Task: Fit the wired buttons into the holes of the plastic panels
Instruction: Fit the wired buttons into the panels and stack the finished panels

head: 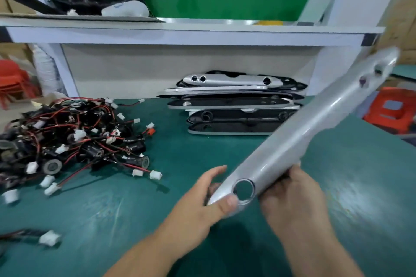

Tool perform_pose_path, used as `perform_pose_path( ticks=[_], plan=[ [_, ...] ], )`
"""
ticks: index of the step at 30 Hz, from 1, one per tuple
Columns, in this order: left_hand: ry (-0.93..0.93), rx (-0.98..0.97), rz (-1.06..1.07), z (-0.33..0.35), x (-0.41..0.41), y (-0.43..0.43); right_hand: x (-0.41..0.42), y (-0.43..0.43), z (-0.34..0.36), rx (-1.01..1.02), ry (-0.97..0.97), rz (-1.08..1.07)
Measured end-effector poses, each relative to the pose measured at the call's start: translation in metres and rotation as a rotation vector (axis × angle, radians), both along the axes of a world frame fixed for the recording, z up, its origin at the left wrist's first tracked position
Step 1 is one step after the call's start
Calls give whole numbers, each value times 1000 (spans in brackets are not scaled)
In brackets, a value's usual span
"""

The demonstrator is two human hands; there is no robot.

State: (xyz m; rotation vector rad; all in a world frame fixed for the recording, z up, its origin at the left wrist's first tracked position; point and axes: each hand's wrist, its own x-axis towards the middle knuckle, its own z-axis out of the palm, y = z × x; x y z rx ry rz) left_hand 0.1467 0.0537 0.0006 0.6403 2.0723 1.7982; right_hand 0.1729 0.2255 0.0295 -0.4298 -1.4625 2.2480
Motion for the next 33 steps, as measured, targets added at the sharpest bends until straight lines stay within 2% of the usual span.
perform_pose_path(
  ticks=[1,2,3,5,8,10,11,13,14,15,16,18,20,22,23,25,27,29,33],
  plan=[
    [-59,83,-41,-1,4,6,4,-2,-4,-143,17,51],
    [-109,160,-59,-1,7,9,8,-2,-8,-320,27,25],
    [-131,208,-60,1,8,9,10,-1,-11,-406,32,-6],
    [-117,209,-20,8,5,2,13,7,-14,-303,-29,-77],
    [-141,163,-13,16,-6,-20,22,29,-23,150,-94,-420],
    [-173,105,-38,18,-11,-34,28,51,-21,585,-19,-633],
    [-189,77,-52,18,-13,-41,29,60,-18,810,47,-620],
    [-208,61,-72,18,-18,-53,27,76,-17,1366,53,-371],
    [-214,67,-87,20,-21,-59,24,83,-20,1614,-18,-191],
    [-227,74,-114,22,-24,-67,23,88,-22,1780,-144,-4],
    [-244,76,-146,24,-27,-75,23,93,-23,1858,-296,162],
    [-264,45,-180,26,-31,-89,23,103,-28,1896,-463,322],
    [-247,6,-83,26,-35,-99,22,106,-33,1877,-447,299],
    [-171,6,206,25,-43,-103,21,105,-36,1827,-388,201],
    [-77,-37,406,24,-50,-108,22,106,-38,1807,-359,135],
    [226,-338,819,22,-68,-122,24,109,-39,1770,-339,22],
    [439,-584,1049,18,-82,-142,27,113,-38,1709,-376,-23],
    [469,-687,1082,11,-96,-163,28,114,-38,1688,-414,-49],
    [247,-937,839,6,-117,-182,26,111,-40,1714,-469,-49]
  ],
)
